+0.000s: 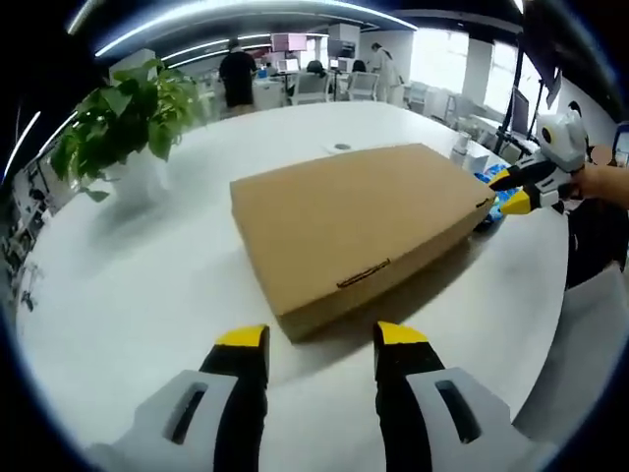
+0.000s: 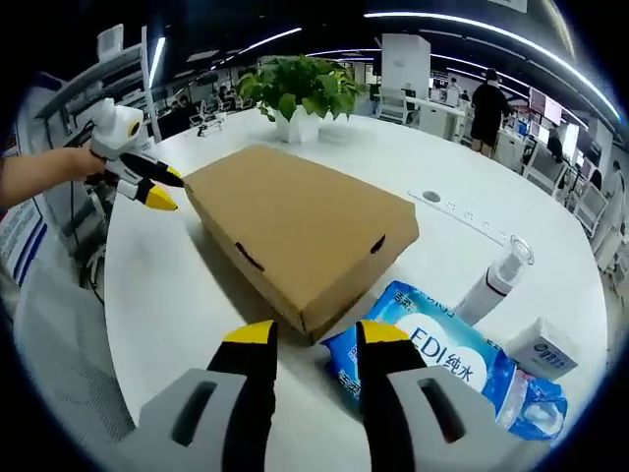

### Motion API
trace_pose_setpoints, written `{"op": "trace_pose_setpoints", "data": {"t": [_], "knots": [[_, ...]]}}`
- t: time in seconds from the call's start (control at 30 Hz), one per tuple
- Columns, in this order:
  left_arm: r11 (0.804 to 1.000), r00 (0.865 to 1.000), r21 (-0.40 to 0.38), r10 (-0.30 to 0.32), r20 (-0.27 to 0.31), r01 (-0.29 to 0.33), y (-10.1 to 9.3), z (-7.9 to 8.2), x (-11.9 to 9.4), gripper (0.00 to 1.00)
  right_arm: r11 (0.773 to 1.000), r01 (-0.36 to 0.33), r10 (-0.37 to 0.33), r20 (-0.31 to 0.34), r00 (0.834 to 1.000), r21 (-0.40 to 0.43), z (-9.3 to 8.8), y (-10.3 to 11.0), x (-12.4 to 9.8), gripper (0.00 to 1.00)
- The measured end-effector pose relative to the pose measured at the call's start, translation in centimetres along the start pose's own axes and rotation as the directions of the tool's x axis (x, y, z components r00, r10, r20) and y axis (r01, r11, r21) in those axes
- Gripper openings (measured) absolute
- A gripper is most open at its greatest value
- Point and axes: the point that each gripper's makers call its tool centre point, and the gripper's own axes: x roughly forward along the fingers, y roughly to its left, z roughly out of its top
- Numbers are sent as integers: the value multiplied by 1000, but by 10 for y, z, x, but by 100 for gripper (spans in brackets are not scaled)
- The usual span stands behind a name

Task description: Operate the shoe box by opening the lid, removing the specified soft item, and placing it in the target area until the item is outside and the box remains undamaged.

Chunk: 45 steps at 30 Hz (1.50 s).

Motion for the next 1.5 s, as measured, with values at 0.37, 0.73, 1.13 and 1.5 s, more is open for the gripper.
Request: {"op": "trace_pose_setpoints", "data": {"t": [0.37, 0.73, 1.13, 1.5], "knots": [[1000, 997, -1, -2, 71, 2, -25, 1, -30, 53, 998, 62, -63, 51, 997, 12, -15, -2, -40, 43], [1000, 987, 31, -4, 160, -1, -49, 4, -62, 68, 984, 160, -167, 99, 981, 80, -34, -14, -91, 55], [997, 978, 76, -26, 207, 10, -86, 2, -87, 83, 964, 235, -251, 132, 959, 122, -53, -7, -137, 72], [997, 962, 80, -39, 270, 17, -114, -3, -111, 100, 966, 236, -251, 155, 955, 109, -60, 13, -161, 86]]}}
